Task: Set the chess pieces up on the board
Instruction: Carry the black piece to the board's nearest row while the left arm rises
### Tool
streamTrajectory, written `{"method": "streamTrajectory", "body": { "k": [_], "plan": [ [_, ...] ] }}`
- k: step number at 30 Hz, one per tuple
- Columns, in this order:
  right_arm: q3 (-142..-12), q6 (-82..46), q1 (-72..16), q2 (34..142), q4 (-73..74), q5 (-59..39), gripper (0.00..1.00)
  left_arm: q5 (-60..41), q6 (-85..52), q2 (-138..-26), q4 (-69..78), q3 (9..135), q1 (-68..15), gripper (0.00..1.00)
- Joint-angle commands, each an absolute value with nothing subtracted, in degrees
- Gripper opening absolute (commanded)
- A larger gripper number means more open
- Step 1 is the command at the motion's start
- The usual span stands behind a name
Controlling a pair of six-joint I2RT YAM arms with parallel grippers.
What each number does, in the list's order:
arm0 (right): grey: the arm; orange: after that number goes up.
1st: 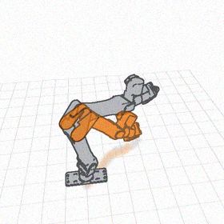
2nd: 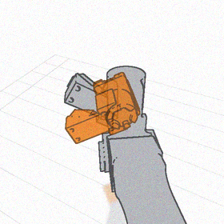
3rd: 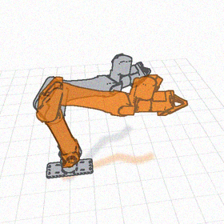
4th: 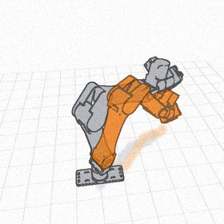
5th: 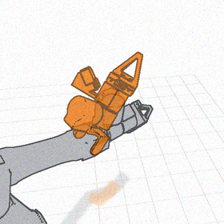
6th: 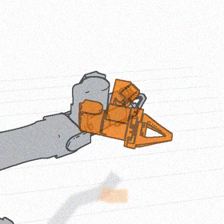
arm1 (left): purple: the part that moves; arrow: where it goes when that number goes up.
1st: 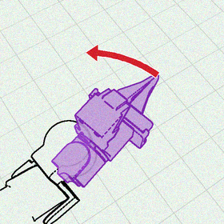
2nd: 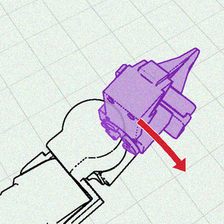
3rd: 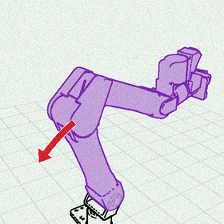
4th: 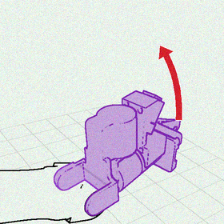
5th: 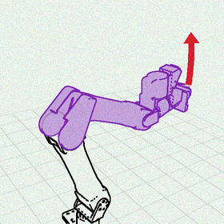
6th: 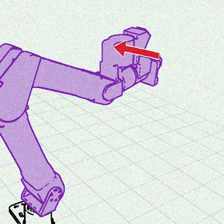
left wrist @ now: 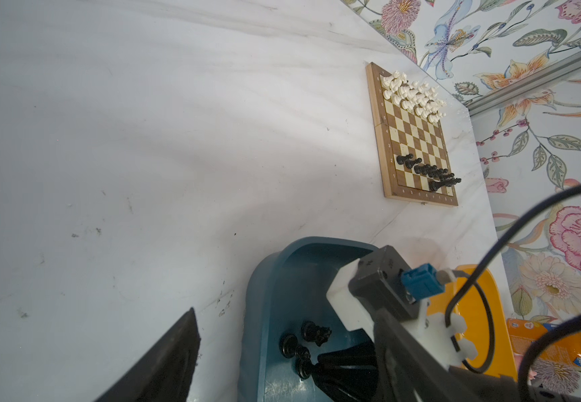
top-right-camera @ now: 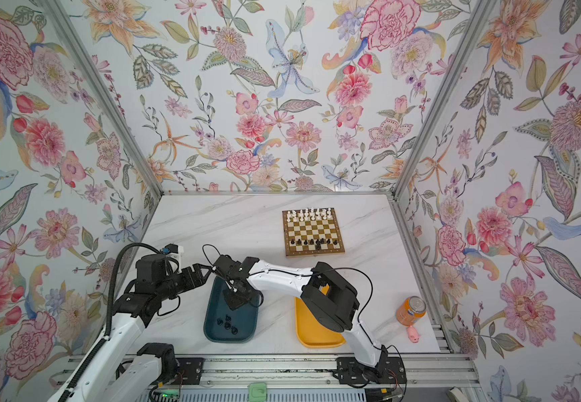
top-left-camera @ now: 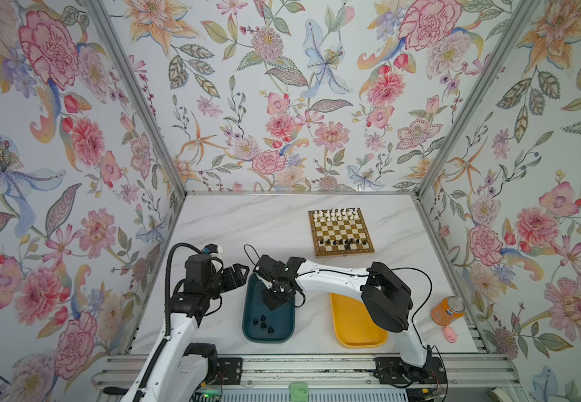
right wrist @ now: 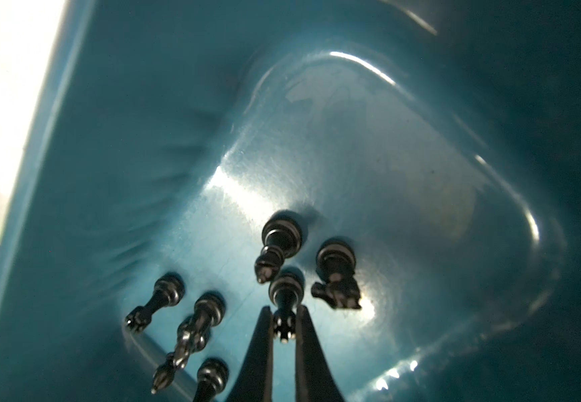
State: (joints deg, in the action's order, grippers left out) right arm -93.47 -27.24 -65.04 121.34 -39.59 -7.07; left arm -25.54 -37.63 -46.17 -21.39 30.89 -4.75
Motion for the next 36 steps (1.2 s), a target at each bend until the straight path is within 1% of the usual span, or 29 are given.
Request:
{"method": "streamTrajectory", "body": {
  "k": [1, 16, 23, 29, 36],
  "plan": [
    [-93.56, -27.2, -65.74, 121.5, -41.46, -6.46, 0.07, -26.81, -36.39, -45.87, -21.54, 31.03, -3.98, 0.8],
    [-93.7, -27.33, -65.21, 113.65, -47.41, -1.48, 0.05, -27.26, -36.47, -46.91, -19.97, 30.85, -3.43, 0.8],
    [-93.2, -26.57, -63.18, 108.14, -50.47, 3.22, 0.05, -27.11, -36.44, -48.65, -18.87, 32.2, -3.35, 0.81],
    [-88.11, -24.44, -57.06, 102.31, -51.12, 6.85, 0.05, -27.81, -37.56, -51.88, -15.83, 34.87, -3.37, 0.81],
    [-81.18, -21.08, -45.76, 93.98, -51.05, 9.27, 0.05, -28.21, -39.72, -57.97, -11.63, 39.54, -3.51, 0.81]
  ]
}}
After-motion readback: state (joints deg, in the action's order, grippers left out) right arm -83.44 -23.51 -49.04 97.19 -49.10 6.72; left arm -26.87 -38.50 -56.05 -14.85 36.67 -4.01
